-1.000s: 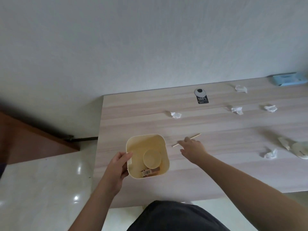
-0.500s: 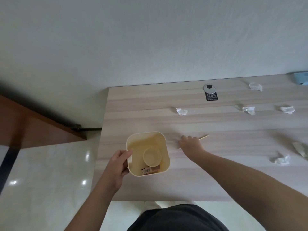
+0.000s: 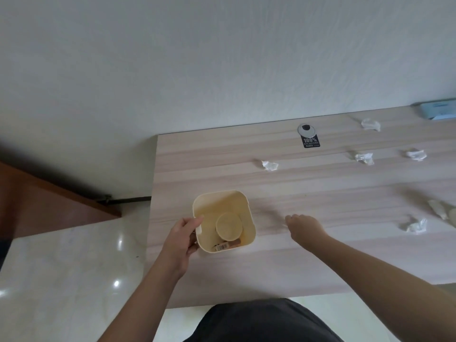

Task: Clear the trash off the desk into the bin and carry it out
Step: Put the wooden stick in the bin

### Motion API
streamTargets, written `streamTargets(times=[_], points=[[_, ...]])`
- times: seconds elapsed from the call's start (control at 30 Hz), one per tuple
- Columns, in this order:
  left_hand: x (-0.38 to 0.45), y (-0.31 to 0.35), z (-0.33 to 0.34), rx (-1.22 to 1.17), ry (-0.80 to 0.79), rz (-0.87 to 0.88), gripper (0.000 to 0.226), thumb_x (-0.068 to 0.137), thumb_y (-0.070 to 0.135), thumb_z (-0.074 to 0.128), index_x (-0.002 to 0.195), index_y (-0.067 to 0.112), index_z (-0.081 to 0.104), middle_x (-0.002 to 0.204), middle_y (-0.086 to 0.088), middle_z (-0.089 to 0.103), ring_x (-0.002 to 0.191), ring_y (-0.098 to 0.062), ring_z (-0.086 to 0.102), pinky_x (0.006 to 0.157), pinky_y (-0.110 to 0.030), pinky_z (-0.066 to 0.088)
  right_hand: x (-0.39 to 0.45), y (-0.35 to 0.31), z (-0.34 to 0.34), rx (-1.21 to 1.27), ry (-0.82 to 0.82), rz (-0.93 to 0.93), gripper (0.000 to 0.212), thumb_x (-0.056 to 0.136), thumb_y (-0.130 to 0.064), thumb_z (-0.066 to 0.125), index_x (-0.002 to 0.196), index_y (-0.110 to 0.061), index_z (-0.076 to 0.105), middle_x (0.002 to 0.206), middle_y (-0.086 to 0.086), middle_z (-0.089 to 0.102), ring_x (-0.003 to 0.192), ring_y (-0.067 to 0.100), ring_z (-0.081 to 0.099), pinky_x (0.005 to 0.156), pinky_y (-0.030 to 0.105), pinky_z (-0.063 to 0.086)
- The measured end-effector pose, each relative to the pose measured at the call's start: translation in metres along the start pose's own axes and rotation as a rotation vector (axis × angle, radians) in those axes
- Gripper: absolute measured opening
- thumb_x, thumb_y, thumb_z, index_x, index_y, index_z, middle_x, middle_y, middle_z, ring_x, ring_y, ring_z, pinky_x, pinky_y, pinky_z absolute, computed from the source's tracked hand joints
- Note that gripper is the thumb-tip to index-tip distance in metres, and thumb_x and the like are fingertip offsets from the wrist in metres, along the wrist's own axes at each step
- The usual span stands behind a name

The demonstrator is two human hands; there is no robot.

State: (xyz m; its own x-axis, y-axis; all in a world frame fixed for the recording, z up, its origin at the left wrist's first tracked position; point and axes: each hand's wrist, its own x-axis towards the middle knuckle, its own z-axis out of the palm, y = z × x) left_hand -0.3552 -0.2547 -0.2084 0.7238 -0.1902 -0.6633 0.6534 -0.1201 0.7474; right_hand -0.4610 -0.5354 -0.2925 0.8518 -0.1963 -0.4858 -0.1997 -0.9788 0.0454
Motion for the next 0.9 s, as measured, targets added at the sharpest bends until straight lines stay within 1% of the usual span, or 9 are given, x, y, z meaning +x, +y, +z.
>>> streamTargets(times=[0.07, 0.17, 0.23, 0.3, 0.4, 0.53, 0.7, 0.8, 0.9], points=[[0.004, 0.004, 0.001, -0.003, -0.016, 0.0, 0.018, 0.089, 0.023, 0.061, 0.081, 0.016, 0.047, 0.055, 0.006, 0.051, 0.05, -0.009, 0.048, 0.044, -0.022, 0.034, 0.001, -0.005, -0.018, 0.121, 0.098, 0.066, 0.021, 0.084, 0.0, 0.043, 0.1, -0.01, 0.051, 0.097, 0.011, 0.065, 0.086, 0.031, 0.063, 0.07, 0.036, 0.05], [0.009, 0.01, 0.003, 0.007, -0.036, 0.013, 0.019, 0.089, 0.022, 0.062, 0.08, 0.014, 0.047, 0.054, 0.005, 0.05, 0.05, -0.01, 0.049, 0.045, -0.02, 0.038, -0.009, -0.015, -0.064, 0.5, 0.536, 0.119, 0.023, 0.084, -0.003, 0.054, 0.106, -0.009, 0.057, 0.085, 0.008, 0.065, 0.072, 0.031, 0.063, 0.06, 0.035, 0.049], [0.014, 0.012, 0.002, 0.011, -0.035, 0.012, 0.019, 0.086, 0.023, 0.065, 0.081, 0.015, 0.05, 0.064, 0.0, 0.05, 0.061, -0.016, 0.05, 0.056, -0.027, 0.044, -0.028, -0.028, -0.105, 0.811, 0.798, 0.144, 0.018, 0.085, -0.007, 0.059, 0.102, -0.012, 0.058, 0.079, 0.002, 0.063, 0.068, 0.02, 0.061, 0.062, 0.03, 0.048], [0.016, 0.013, 0.001, 0.015, -0.045, 0.017, 0.019, 0.085, 0.024, 0.067, 0.081, 0.015, 0.05, 0.066, -0.002, 0.048, 0.064, -0.018, 0.047, 0.06, -0.029, 0.043, -0.052, -0.046, -0.14, 1.063, 0.906, 0.081, 0.015, 0.084, -0.006, 0.062, 0.095, -0.015, 0.056, 0.077, -0.002, 0.065, 0.07, 0.008, 0.062, 0.065, 0.018, 0.048], [0.017, 0.016, 0.0, 0.021, -0.069, 0.034, 0.019, 0.086, 0.022, 0.066, 0.08, 0.015, 0.049, 0.055, 0.005, 0.044, 0.052, -0.012, 0.041, 0.048, -0.022, 0.037, -0.074, -0.074, -0.158, 1.102, 0.772, -0.112, 0.017, 0.08, -0.004, 0.067, 0.088, -0.017, 0.058, 0.075, -0.005, 0.069, 0.07, 0.006, 0.067, 0.067, 0.015, 0.05], [0.016, 0.02, -0.003, 0.008, -0.091, 0.058, 0.02, 0.086, 0.022, 0.065, 0.08, 0.015, 0.048, 0.051, 0.008, 0.043, 0.048, -0.011, 0.04, 0.045, -0.021, 0.034, -0.069, -0.097, -0.137, 0.909, 0.482, -0.228, 0.01, 0.082, -0.014, 0.067, 0.088, -0.019, 0.06, 0.073, -0.008, 0.067, 0.069, 0.006, 0.065, 0.067, 0.026, 0.054], [0.012, 0.024, -0.007, -0.01, -0.122, 0.094, 0.02, 0.088, 0.02, 0.063, 0.079, 0.015, 0.046, 0.047, 0.01, 0.043, 0.043, -0.007, 0.039, 0.045, -0.021, 0.034, -0.06, -0.116, -0.127, 0.94, 0.339, -0.251, 0.007, 0.084, -0.018, 0.064, 0.09, -0.02, 0.061, 0.082, -0.006, 0.07, 0.078, 0.009, 0.067, 0.07, 0.025, 0.053], [0.012, 0.025, -0.008, -0.017, -0.141, 0.107, 0.019, 0.089, 0.019, 0.062, 0.079, 0.014, 0.046, 0.046, 0.01, 0.042, 0.04, -0.006, 0.04, 0.043, -0.018, 0.035, -0.057, -0.12, -0.128, 0.847, 0.226, -0.29, 0.012, 0.087, -0.026, 0.062, 0.098, -0.022, 0.064, 0.095, -0.01, 0.07, 0.085, 0.008, 0.065, 0.075, 0.022, 0.051], [0.014, 0.026, -0.008, -0.019, -0.139, 0.104, 0.019, 0.089, 0.018, 0.062, 0.079, 0.013, 0.046, 0.047, 0.009, 0.042, 0.04, -0.007, 0.039, 0.04, -0.018, 0.034, -0.055, -0.114, -0.13, 0.769, 0.242, -0.3, 0.016, 0.087, -0.031, 0.061, 0.102, -0.026, 0.063, 0.102, -0.011, 0.07, 0.088, 0.01, 0.065, 0.078, 0.026, 0.05]])
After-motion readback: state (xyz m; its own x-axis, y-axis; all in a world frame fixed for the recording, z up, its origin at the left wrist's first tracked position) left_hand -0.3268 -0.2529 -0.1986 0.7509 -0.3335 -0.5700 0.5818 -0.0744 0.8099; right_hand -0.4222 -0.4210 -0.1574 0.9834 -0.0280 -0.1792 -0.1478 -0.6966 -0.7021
